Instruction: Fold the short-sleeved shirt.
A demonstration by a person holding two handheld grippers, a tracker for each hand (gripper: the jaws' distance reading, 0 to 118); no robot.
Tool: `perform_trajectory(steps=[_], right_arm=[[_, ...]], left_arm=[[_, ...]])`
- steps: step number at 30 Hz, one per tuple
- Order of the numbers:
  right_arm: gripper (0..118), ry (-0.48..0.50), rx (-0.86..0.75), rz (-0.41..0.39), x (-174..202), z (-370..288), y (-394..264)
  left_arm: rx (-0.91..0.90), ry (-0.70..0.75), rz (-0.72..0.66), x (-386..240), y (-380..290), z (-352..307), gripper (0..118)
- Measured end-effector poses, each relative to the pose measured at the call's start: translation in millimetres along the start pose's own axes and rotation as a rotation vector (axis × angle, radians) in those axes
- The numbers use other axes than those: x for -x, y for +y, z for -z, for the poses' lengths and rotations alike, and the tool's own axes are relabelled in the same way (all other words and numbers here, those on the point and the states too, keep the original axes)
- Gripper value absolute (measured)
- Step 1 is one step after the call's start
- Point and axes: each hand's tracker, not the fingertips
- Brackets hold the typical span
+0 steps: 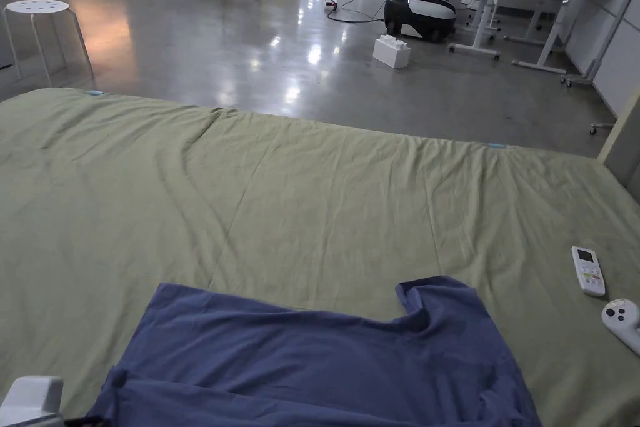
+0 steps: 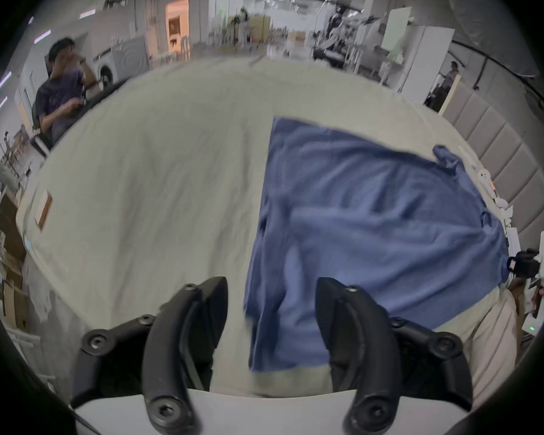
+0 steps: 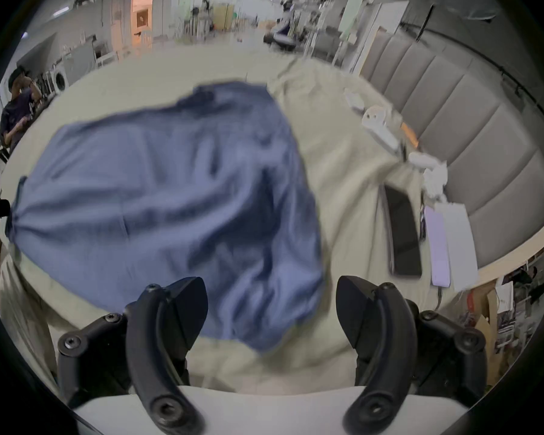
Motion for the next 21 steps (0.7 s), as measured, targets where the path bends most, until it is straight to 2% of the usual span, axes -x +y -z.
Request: perform_trajectory(steps=[7,10,12,13,16,17,19,20,21], right_arm=[[88,0.019,-0.431,0.121,24.4,-35.2,60.3],[88,0.042,-0.576,0.137,38.3,-44.3,80.1],[81,0.037,-0.676,0.118,48.9,-51.8,90.4],[75,0.039,-0.715,0.109,53.1,-54.6,93.4],[37,0.000,-0.844,0.054,66.7,-63.9,104.3],[22,0.013,-0.827,0.077,69.7,-63.1,105.9],[9,0.019,-0.855,0.081,74.5,-64.1,109.3],[2,0.021,-0.858,0.086,76.7,-62.6,111.5],[1,0.020,-0.866,0.090,79.0,-62.1,112.5]], left_arm=[[-0.352,-0.004,0.022,-39.8,58.2,-27.5,61],[-0.476,0.006,0.039,-52.3,76.9,-28.9,60],[-0.564,0.017,0.040,-63.6,86.5,-37.8,56],[-0.604,0.024,0.042,-70.4,89.4,-42.3,51],[-0.695,0.065,0.058,-81.9,97.2,-51.5,17],[-0.711,0.074,0.063,-87.2,98.4,-54.9,15],[-0.734,0.057,0.068,-89.5,100.1,-57.2,6],[-0.741,0.059,0.078,-90.4,100.5,-58.0,5],[-0.752,0.084,0.084,-96.6,101.2,-60.4,3]])
